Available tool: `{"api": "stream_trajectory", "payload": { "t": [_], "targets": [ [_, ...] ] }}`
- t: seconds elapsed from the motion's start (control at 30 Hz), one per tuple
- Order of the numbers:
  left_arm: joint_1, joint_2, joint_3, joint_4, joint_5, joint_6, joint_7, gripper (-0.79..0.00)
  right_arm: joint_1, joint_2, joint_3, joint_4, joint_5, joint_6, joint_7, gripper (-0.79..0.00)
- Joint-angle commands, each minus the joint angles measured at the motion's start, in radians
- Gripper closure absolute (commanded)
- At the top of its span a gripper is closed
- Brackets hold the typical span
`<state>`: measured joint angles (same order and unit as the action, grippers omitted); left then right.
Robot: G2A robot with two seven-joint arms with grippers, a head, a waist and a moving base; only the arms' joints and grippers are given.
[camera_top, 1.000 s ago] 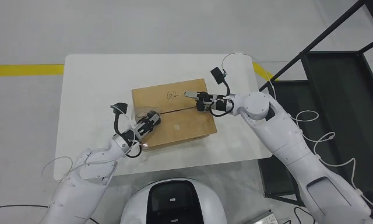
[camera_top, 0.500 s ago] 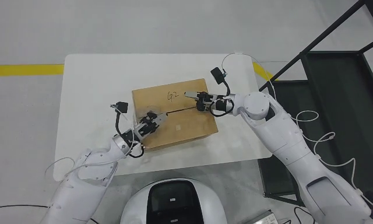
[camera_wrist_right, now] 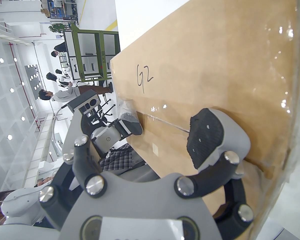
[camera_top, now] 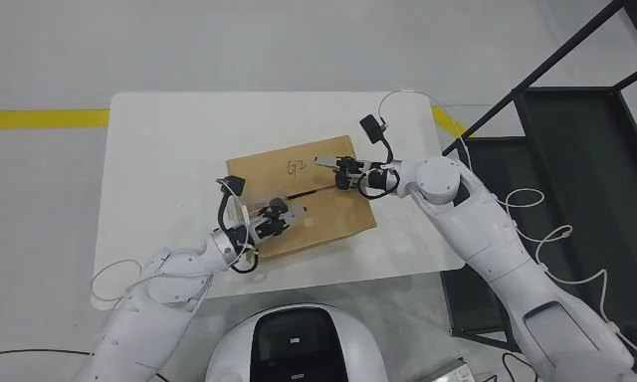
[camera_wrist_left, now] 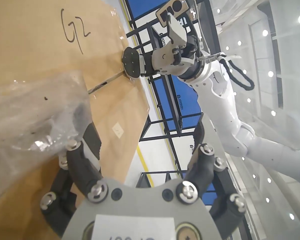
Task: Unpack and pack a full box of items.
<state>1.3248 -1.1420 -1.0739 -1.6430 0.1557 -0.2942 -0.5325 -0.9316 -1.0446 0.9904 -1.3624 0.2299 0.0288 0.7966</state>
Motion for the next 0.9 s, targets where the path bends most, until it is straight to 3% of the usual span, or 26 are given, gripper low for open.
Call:
{"api": "stream_trajectory", "payload": {
  "t": [0.0, 0.23, 0.53, 0.87],
  "targets": [
    [0.002, 0.001, -0.002, -0.007, 0.001, -0.021, -0.002, -0.785, 0.0, 0.0, 0.0, 0.0, 0.0, 0.0, 0.0, -0.785],
    [0.044, 0.013, -0.045, -0.046, -0.001, -0.144, -0.014, -0.785, 0.0, 0.0, 0.0, 0.0, 0.0, 0.0, 0.0, -0.785],
    [-0.003, 0.007, -0.023, -0.011, -0.016, -0.106, -0.046, -0.785, 0.0, 0.0, 0.0, 0.0, 0.0, 0.0, 0.0, -0.785],
    [0.009, 0.007, -0.028, 0.008, -0.072, -0.159, -0.045, -0.785, 0.0, 0.0, 0.0, 0.0, 0.0, 0.0, 0.0, -0.785]
  ]
}}
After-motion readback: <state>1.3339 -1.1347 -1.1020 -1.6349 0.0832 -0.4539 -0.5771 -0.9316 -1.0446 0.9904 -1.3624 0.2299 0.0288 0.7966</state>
